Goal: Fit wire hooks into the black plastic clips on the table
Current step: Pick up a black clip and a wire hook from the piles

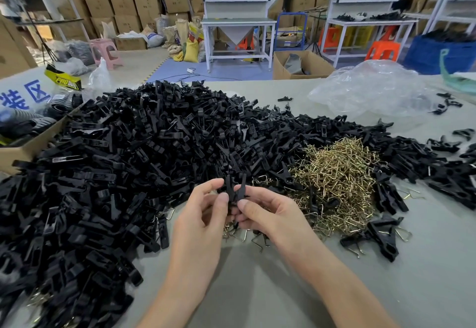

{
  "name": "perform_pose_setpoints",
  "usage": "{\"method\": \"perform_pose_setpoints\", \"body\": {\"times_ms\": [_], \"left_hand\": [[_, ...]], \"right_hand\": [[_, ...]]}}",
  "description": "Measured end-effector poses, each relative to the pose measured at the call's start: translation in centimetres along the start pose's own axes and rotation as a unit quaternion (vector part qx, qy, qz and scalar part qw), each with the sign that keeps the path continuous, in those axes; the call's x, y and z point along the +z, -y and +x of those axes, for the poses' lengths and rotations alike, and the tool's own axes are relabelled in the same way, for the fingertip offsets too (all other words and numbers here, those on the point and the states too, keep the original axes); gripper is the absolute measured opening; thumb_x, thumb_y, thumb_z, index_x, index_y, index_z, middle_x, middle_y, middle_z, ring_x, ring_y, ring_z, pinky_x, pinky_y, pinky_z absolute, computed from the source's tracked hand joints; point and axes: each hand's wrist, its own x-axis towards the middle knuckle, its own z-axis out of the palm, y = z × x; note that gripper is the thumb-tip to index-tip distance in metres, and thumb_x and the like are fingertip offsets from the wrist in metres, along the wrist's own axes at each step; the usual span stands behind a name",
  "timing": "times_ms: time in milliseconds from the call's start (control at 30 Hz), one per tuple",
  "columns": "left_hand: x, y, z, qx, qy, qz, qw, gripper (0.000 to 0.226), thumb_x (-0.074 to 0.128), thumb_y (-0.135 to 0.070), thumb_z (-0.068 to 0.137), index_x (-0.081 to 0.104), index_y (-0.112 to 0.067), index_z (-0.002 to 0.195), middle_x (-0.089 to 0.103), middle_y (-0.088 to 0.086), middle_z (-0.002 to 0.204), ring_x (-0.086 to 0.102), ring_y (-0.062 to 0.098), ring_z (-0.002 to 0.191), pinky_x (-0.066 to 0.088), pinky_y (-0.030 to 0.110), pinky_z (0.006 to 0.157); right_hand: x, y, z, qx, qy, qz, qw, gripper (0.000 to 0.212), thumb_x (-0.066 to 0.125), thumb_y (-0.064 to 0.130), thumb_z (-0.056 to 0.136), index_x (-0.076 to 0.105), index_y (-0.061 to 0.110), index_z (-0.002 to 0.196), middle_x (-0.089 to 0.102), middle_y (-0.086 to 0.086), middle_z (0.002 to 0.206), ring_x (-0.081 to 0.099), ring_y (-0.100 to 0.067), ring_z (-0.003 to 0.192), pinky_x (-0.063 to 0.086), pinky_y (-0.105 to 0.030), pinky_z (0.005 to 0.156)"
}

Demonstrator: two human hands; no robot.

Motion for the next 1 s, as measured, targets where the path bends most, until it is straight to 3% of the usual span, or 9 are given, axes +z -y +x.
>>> {"method": "perform_pose_setpoints", "body": {"times_ms": [267,500,733,1000], "left_hand": [[-0.15,0.26,0.15,0.002,-0.019,0.010,1.000,0.022,0.062,-0.020,0.097,0.063,-0.039,0.107,0.074,-0.012,0.092,0.072,0.008,0.086,0.055,0.022,0.075],[-0.02,0.34,0.09,0.015,-0.031,0.011,0.999,0.021,0.062,-0.019,0.097,0.063,-0.037,0.107,0.073,-0.016,0.092,0.070,0.003,0.087,0.051,0.012,0.074],[0.15,-0.12,-0.05,0.014,-0.019,0.000,1.000,0.023,0.062,-0.014,0.097,0.064,-0.036,0.103,0.074,-0.017,0.091,0.069,0.001,0.086,0.050,0.010,0.072],[-0.34,0.09,0.29,-0.016,0.019,0.003,1.000,0.021,0.065,-0.024,0.094,0.063,-0.038,0.110,0.075,-0.016,0.097,0.069,0.002,0.091,0.052,0.014,0.078]], "right_hand": [[0.09,-0.13,0.08,-0.004,-0.002,-0.003,1.000,0.026,0.066,0.006,0.095,0.077,0.023,0.111,0.076,-0.003,0.091,0.069,-0.012,0.080,0.057,-0.023,0.076],[0.03,-0.24,0.14,-0.008,-0.007,0.000,1.000,0.025,0.067,0.006,0.094,0.078,0.025,0.107,0.074,-0.007,0.093,0.069,-0.013,0.079,0.057,-0.023,0.075],[-0.01,-0.25,0.05,-0.007,-0.004,-0.004,1.000,0.025,0.067,0.005,0.094,0.076,0.018,0.112,0.073,-0.006,0.091,0.069,-0.011,0.077,0.057,-0.022,0.074],[-0.14,0.05,-0.11,-0.029,0.004,-0.040,0.999,0.028,0.063,0.006,0.097,0.075,0.025,0.113,0.077,-0.006,0.101,0.069,-0.010,0.080,0.057,-0.023,0.076]]}}
